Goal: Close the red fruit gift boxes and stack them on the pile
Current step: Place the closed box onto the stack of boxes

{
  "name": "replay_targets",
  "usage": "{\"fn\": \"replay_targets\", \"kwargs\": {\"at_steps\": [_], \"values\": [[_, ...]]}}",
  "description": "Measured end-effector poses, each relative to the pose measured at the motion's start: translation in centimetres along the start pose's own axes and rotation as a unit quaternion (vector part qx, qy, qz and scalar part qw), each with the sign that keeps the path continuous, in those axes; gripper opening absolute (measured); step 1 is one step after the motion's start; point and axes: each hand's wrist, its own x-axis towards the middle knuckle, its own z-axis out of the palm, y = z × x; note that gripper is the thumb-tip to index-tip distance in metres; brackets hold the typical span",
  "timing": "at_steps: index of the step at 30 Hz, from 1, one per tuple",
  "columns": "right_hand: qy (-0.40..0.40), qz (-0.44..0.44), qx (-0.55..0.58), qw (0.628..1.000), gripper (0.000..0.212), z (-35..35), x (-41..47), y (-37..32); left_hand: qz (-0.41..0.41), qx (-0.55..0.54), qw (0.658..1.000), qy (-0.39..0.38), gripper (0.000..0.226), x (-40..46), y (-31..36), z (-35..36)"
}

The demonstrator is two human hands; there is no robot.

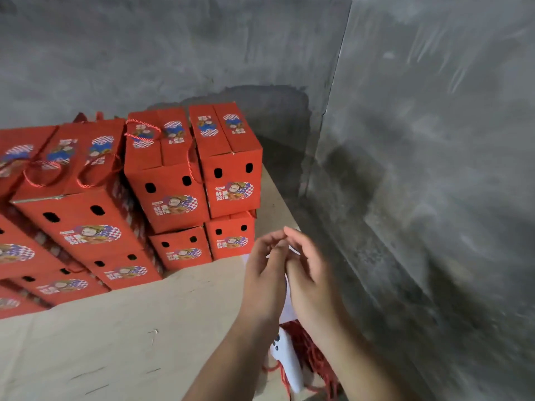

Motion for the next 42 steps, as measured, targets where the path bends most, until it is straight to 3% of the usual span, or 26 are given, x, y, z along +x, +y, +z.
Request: {"fn": "replay_targets", "kwargs": {"at_steps": [4, 10, 16, 21, 30, 34, 42], "values": [[-0.016, 0.004, 0.035, 0.999, 0.037, -3.4, 3.9, 1.4, 0.006, -0.014, 0.999, 0.029, 0.022, 2.5, -0.3, 4.4], [-0.105, 0.004, 0.097, 0.99, 0.039, -10.7, 9.6, 4.4, 0.023, -0.024, 0.993, 0.113, 0.018, 6.1, -3.1, 12.2], [-0.17, -0.016, 0.109, 0.979, 0.037, -20.2, 17.3, 6.4, 0.044, -0.059, 0.977, 0.199, 0.018, 10.3, -5.4, 24.1], [-0.234, -0.011, 0.1, 0.967, 0.037, -24.7, 23.3, 7.4, 0.039, -0.079, 0.965, 0.246, 0.019, 14.8, -5.4, 29.8], [-0.365, -0.008, 0.054, 0.93, 0.04, -19.9, 34.7, 9.3, 0.082, -0.101, 0.924, 0.359, 0.014, 25.8, -4.7, 28.1], [-0.398, -0.022, 0.037, 0.916, 0.041, -15.2, 43.2, 9.3, 0.086, -0.115, 0.919, 0.368, 0.024, 34.5, -2.7, 25.1], [-0.437, -0.034, 0.028, 0.898, 0.046, -6.1, 59.1, 7.6, 0.113, -0.12, 0.905, 0.393, 0.017, 50.0, 3.5, 20.6]]}}
